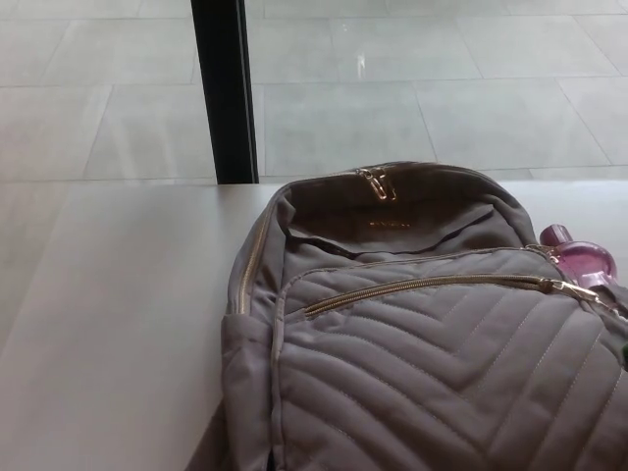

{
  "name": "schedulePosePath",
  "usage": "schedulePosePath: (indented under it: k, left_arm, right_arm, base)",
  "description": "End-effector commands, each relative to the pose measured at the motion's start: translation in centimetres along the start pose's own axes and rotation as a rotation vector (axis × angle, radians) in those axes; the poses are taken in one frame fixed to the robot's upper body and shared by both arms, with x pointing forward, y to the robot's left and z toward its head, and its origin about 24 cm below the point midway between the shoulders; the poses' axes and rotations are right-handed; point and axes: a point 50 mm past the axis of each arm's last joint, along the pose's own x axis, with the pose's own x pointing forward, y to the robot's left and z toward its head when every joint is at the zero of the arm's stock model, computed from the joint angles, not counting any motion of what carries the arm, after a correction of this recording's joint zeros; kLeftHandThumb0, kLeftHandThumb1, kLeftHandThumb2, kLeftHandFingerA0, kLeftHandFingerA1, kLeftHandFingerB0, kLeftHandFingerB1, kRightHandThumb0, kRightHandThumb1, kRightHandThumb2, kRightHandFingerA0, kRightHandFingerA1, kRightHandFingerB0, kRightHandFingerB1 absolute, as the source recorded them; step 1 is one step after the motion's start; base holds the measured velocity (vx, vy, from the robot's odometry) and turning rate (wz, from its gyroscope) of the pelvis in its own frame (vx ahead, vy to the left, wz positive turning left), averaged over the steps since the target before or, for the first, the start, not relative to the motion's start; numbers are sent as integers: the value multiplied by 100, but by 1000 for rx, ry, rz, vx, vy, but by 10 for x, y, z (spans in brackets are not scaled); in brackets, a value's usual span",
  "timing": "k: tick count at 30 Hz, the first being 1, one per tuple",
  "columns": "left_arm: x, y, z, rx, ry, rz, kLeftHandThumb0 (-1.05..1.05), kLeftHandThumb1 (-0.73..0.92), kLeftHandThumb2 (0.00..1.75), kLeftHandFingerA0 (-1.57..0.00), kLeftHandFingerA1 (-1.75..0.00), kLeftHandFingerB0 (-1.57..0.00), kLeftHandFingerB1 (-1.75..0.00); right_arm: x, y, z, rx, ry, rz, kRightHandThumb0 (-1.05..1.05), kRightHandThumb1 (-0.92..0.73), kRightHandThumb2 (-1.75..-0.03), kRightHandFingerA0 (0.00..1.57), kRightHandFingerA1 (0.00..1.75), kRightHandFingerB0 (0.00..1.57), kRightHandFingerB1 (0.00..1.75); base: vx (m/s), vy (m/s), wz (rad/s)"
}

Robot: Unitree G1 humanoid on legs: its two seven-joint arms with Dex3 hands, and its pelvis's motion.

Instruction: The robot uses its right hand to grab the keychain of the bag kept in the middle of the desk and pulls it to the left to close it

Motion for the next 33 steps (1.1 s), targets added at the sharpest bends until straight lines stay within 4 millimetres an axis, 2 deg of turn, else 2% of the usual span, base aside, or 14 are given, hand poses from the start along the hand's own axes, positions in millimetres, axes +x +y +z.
schedulePosePath:
  k: [1, 3, 6, 8, 9, 11, 13, 14, 16, 18, 26, 27, 28, 33]
  left_arm:
    - [-2, 9, 8, -20, -42, -32, -83, 51, 61, -72, -110, -48, -92]
    - [-2, 10, 8, -11, -40, -47, -87, 53, 60, -71, -109, -49, -93]
    - [-2, 12, 9, -14, -41, -60, -89, 57, 60, -75, -108, -48, -95]
    - [-2, 12, 10, -17, -40, -65, -87, 56, 61, -72, -107, -46, -92]
    - [-2, 12, 11, -28, -39, -67, -87, 57, 61, -74, -107, -46, -91]
    - [-2, 12, 11, -21, -36, -71, -87, 57, 61, -70, -106, -45, -92]
    - [-2, 12, 11, -19, -41, -74, -90, 43, 101, -73, -99, -47, -84]
    - [-2, 11, 12, -19, -44, -78, -90, 59, 60, -69, -107, -45, -92]
    - [-2, 11, 11, -28, -47, -90, -89, 59, 59, -69, -108, -45, -92]
    - [-2, 11, 12, -30, -48, -87, -90, 59, 58, -70, -108, -46, -92]
    - [-1, 8, 12, -58, -44, -83, -88, 58, 59, -71, -108, -45, -91]
    - [-1, 8, 12, -55, -45, -86, -89, 43, 100, -74, -100, -48, -85]
    - [-1, 8, 12, -47, -47, -85, -88, 59, 60, -69, -107, -44, -92]
    - [0, 9, 14, -48, -49, -80, -93, 58, 58, -71, -108, -46, -93]
  right_arm:
    - [0, -15, 11, 22, -62, -33, -72, -51, -58, 78, 87, 25, 68]
    - [2, -22, 19, 48, -57, -59, -71, -43, -84, 88, 106, 17, 66]
    - [3, -39, 54, 226, -189, -111, -79, -58, -58, 78, 95, 7, 74]
    - [2, -45, 73, 245, -272, -107, -85, -47, -88, 73, 86, 8, 66]
    - [1, -49, 87, 242, -318, -115, -88, -62, -60, 81, 89, 6, 74]
    - [-6, -53, 120, 251, -411, -106, -83, -49, -89, 71, 81, 10, 63]
    - [-16, -56, 151, 237, -531, -91, -83, -48, -89, 73, 75, 13, 61]
    - [-24, -55, 165, 238, -595, -72, -80, -61, -59, 75, 66, 18, 60]
    - [-47, -46, 195, 251, -757, 12, -90, -53, -88, 76, 64, 22, 56]
    - [-53, -39, 203, 241, -803, 49, -76, -61, -59, 76, 51, 25, 43]
    - [-96, 11, 232, 57, -994, 307, -69, -52, -83, 47, 54, 14, 40]
    - [-97, 15, 232, 49, -991, 327, -67, -52, -84, 45, 55, 14, 40]
    - [-97, 21, 230, 37, -973, 368, -71, -51, -86, 37, 55, 12, 40]
    - [-95, 37, 226, -29, -941, 432, -69, -49, -84, 38, 56, 15, 40]
  base:
    - [0, 0, 0]
    - [0, 0, 0]
    - [0, 0, 0]
    - [0, 0, 0]
    - [0, 0, 0]
    - [0, 0, 0]
    - [0, 0, 0]
    - [0, 0, 0]
    - [0, 0, 0]
    - [0, 0, 0]
    - [0, 0, 0]
    - [0, 0, 0]
    - [0, 0, 0]
    - [0, 0, 0]
